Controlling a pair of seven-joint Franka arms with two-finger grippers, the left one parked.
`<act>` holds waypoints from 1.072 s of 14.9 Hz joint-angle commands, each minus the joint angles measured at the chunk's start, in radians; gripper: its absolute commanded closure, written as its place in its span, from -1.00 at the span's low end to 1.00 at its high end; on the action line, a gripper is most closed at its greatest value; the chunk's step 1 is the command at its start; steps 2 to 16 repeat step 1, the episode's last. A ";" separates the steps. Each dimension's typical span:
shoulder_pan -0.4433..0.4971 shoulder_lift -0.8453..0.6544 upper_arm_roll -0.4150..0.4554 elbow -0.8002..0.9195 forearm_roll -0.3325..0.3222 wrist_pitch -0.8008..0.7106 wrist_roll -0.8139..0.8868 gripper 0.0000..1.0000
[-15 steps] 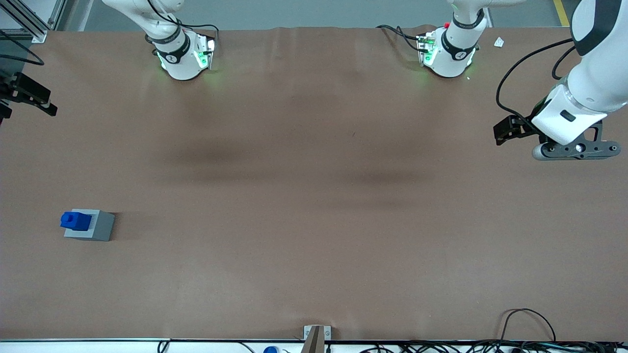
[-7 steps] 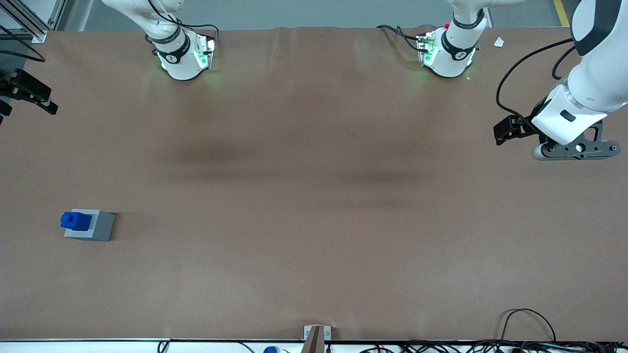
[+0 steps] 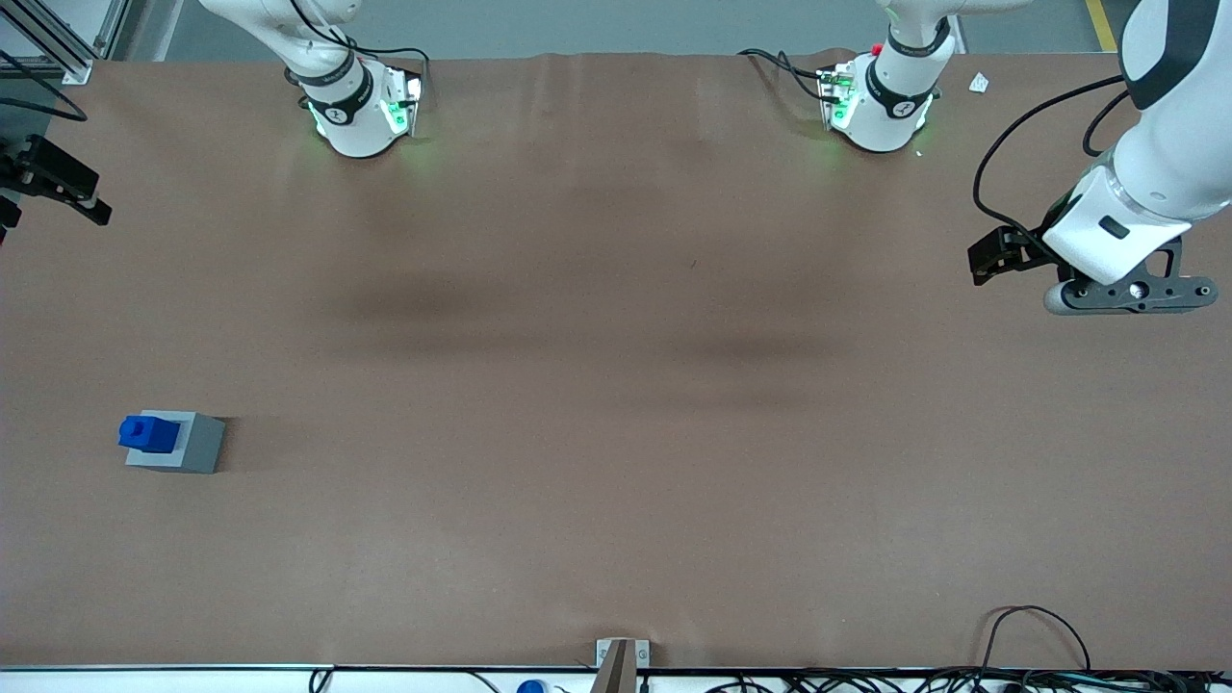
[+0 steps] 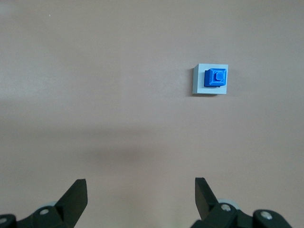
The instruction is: Insert blue part into gray base with right arm
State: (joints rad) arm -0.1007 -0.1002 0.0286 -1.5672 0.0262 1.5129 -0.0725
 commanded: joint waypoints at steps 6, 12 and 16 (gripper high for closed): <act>0.015 0.001 -0.006 0.006 -0.014 -0.008 0.019 -1.00; 0.015 0.001 -0.006 0.006 -0.014 -0.008 0.019 -1.00; 0.015 0.001 -0.006 0.006 -0.014 -0.008 0.019 -1.00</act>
